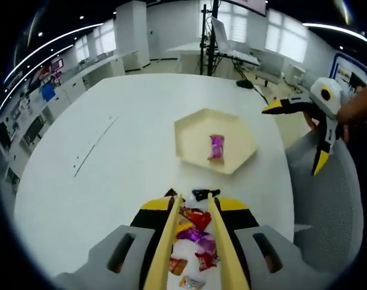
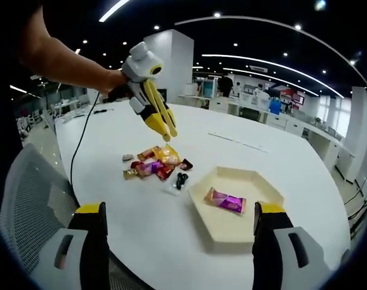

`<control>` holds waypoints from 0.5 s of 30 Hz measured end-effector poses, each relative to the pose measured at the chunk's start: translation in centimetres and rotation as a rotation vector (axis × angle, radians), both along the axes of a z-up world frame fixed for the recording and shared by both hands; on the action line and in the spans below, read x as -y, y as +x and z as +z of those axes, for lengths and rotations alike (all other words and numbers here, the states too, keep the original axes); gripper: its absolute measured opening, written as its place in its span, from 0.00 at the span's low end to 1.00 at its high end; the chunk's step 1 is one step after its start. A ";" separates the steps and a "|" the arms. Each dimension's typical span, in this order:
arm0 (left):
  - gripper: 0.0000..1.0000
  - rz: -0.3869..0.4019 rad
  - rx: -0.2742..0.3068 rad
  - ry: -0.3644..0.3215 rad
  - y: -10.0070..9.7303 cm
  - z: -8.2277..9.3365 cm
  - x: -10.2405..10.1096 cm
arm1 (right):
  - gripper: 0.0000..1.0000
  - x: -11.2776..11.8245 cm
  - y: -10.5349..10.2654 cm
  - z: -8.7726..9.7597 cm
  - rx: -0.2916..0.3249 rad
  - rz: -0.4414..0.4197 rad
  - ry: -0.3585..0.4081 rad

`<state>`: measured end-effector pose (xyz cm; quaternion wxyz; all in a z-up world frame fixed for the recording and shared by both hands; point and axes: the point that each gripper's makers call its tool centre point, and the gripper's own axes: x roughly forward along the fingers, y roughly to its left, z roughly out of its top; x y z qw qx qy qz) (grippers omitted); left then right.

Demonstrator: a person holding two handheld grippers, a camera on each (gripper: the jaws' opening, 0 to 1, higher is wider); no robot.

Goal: Place the target food into the container with the food tongs after gripping and lifting it, then release it inside without dropping or visibly crushing the food.

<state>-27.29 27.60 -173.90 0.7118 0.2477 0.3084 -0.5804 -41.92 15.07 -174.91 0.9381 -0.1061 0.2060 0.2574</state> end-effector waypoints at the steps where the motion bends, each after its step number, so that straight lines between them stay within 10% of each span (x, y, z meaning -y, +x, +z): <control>1: 0.23 0.007 0.000 0.001 0.0 0.0 -0.6 | 0.99 0.0 0.0 0.0 0.001 -0.001 0.002; 15: 0.23 0.142 0.009 -0.024 -0.4 0.0 -7.4 | 0.99 -0.3 -0.2 0.0 -0.010 0.020 0.003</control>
